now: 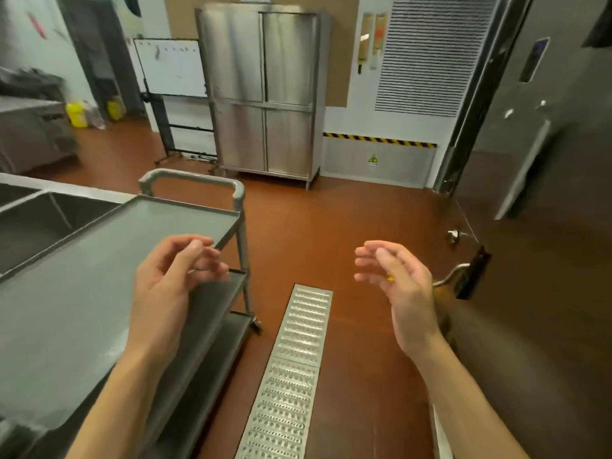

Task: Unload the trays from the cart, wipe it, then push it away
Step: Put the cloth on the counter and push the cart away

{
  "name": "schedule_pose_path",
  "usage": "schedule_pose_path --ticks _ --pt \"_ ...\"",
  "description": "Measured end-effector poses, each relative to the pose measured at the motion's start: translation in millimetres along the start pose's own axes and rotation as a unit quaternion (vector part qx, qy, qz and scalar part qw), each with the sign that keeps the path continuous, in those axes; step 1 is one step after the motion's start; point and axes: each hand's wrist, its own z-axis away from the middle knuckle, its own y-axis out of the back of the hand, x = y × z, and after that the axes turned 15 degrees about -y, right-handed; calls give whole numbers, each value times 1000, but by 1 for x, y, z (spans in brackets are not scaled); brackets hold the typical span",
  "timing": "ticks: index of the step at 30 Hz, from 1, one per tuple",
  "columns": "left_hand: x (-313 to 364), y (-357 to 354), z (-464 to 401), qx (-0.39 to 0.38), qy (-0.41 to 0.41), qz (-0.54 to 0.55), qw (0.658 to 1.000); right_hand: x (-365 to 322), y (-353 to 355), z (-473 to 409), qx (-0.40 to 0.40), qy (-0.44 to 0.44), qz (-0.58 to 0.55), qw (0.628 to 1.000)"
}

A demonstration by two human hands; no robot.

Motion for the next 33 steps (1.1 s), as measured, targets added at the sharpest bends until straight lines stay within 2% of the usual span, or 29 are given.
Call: schedule_pose_path --ticks 5,10,14,18,25,33 --pt "-93 -60 -118 38 -11 14 999 1 -29 -166 -18 30 -7 999" --pt "-143 -110 -234 42 -25 -7 999 -12 -57 -306 -59 27 -15 998" --pt "-191 -141 -321 57 -31 -46 997 -6 -78 -422 -79 14 -19 997" --pt "-252 -167 -394 106 -43 -96 989 15 -107 -544 -127 13 -19 992" --pt "-313 -181 -490 262 -44 -165 950 26 -210 -720 -305 -24 -16 952" --pt "-382 -148 -584 376 -76 -252 889 54 -369 -837 -477 -40 -39 877"
